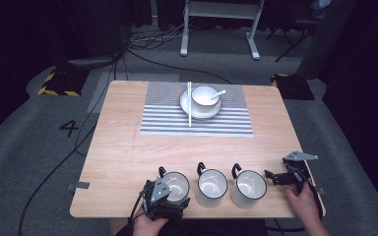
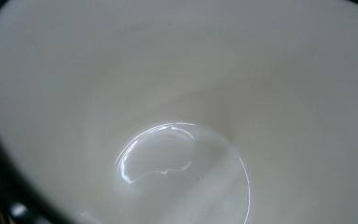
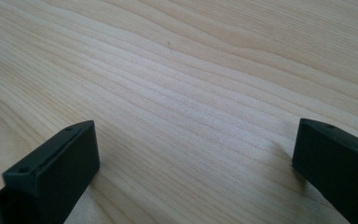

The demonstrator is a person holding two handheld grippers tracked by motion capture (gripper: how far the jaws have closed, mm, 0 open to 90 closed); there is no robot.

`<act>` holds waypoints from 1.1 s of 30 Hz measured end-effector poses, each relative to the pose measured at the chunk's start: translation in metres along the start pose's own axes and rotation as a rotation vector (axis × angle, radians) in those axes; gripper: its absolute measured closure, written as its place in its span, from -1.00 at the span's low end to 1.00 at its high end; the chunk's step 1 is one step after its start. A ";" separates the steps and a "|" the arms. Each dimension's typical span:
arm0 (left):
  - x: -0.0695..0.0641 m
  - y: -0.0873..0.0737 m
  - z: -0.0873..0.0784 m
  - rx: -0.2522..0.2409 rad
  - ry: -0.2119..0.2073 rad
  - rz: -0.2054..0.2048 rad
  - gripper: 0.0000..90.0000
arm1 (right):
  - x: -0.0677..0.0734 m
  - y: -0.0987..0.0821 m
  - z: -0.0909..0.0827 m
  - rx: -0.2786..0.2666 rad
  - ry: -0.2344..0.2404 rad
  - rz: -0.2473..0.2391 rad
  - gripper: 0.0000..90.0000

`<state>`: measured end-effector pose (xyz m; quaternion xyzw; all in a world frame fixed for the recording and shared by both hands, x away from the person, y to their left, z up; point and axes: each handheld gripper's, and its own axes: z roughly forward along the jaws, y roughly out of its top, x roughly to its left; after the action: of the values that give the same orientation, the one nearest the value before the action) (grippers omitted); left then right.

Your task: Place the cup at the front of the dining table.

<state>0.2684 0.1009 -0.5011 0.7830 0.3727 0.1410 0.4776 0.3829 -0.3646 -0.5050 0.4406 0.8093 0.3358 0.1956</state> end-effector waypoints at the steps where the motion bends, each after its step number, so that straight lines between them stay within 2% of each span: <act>1: 0.000 -0.001 0.000 -0.008 -0.005 -0.007 -1.00 | 0.000 0.000 0.000 0.000 0.000 0.000 -0.99; 5: 0.000 -0.004 0.001 -0.039 0.001 0.012 -0.99 | 0.000 0.000 0.000 0.000 0.000 -0.001 -0.99; 9: -0.003 -0.005 0.002 -0.037 0.034 0.048 -0.96 | 0.000 0.000 0.000 0.001 0.000 0.002 -0.99; 14: -0.004 -0.005 0.002 -0.029 0.038 0.056 -0.94 | 0.000 0.000 0.000 0.000 0.000 0.000 -0.99; 15: -0.003 -0.005 0.002 -0.033 0.046 0.072 -0.94 | 0.000 0.000 0.000 0.001 0.000 0.002 -0.99; 26: -0.002 -0.003 0.002 -0.014 0.039 0.071 -0.92 | 0.000 0.000 0.000 -0.001 0.000 -0.002 -0.99; 33: 0.002 0.002 0.001 0.005 0.021 0.048 -0.92 | 0.000 0.000 0.000 0.000 0.001 0.002 -0.99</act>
<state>0.2716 0.1015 -0.4998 0.7915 0.3592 0.1595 0.4681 0.3827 -0.3644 -0.5049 0.4413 0.8089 0.3359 0.1950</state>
